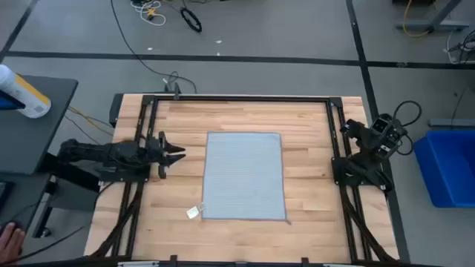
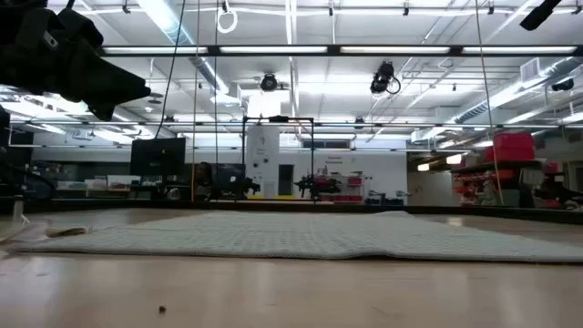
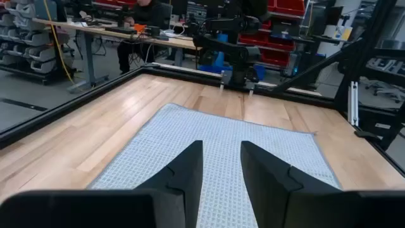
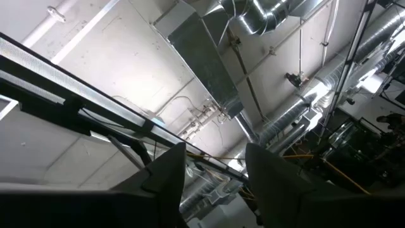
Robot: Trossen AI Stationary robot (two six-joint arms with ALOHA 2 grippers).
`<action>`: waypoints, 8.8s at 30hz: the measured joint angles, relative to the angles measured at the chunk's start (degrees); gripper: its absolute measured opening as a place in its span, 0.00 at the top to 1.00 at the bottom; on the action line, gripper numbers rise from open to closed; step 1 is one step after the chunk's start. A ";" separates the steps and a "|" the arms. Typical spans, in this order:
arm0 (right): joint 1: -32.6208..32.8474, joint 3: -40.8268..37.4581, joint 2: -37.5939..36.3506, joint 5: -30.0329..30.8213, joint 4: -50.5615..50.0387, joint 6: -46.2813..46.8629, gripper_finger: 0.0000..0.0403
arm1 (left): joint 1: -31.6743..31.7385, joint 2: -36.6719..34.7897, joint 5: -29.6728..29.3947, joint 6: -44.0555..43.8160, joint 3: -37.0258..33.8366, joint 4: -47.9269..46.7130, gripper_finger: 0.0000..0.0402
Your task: Fold microfiber towels
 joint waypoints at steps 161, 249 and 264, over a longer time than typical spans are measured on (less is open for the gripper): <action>-2.95 52.28 102.10 -22.09 -91.47 49.49 0.46 | -31.39 92.45 6.62 -29.73 33.95 14.35 0.45; -3.78 48.35 102.70 -26.01 -87.31 59.51 0.67 | -34.42 95.95 0.22 -38.56 33.97 13.15 0.45; -3.81 48.62 105.84 -24.87 -84.88 60.16 0.54 | -34.40 95.95 0.33 -38.90 33.95 13.20 0.45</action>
